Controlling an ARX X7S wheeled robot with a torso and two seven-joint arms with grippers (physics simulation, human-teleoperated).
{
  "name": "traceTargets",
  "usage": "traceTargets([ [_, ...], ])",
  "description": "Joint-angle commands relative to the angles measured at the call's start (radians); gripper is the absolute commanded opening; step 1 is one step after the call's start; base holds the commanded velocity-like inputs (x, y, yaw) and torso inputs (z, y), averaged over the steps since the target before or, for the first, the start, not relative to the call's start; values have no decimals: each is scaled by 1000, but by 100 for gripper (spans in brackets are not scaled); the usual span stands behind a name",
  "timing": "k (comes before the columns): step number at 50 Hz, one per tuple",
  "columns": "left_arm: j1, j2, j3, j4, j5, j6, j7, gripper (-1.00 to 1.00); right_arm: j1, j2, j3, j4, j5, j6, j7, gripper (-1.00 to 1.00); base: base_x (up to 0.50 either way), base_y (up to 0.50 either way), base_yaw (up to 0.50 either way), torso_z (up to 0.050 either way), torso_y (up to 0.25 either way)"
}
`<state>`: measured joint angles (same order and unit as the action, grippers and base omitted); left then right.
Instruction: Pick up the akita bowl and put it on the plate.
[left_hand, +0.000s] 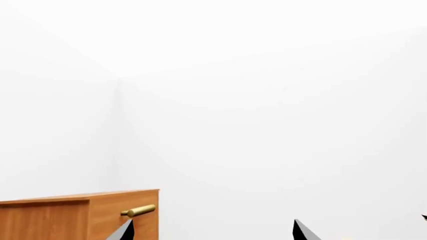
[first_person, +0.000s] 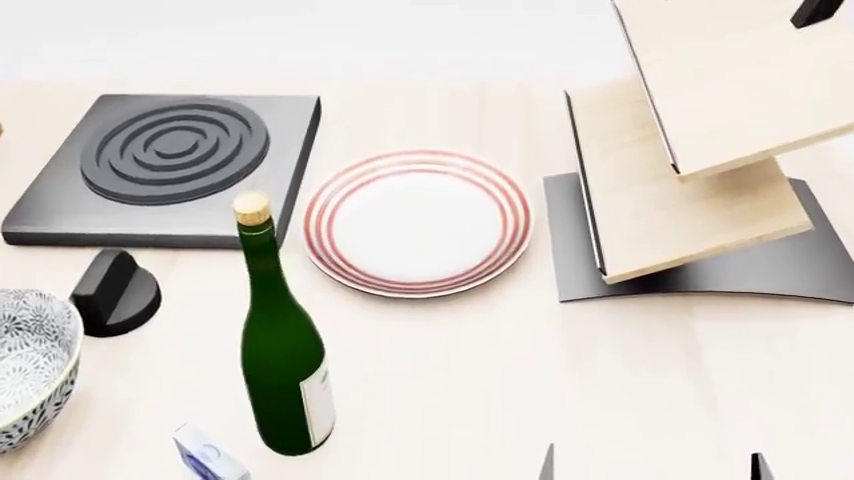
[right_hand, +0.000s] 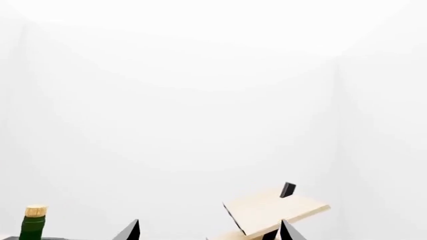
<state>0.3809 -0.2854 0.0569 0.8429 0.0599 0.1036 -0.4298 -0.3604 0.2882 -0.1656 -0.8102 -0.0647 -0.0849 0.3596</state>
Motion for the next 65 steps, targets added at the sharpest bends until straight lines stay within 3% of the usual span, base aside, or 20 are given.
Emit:
traceTargets([
  [1, 6, -6, -15, 11, -11, 1, -11, 100, -7, 5, -3, -10, -7, -9, 9, 100, 188, 0, 0, 0, 0],
  [65, 4, -27, 7, 2, -2, 7, -37, 100, 4, 31, -23, 6, 1, -12, 33, 100, 198, 0, 0, 0, 0],
])
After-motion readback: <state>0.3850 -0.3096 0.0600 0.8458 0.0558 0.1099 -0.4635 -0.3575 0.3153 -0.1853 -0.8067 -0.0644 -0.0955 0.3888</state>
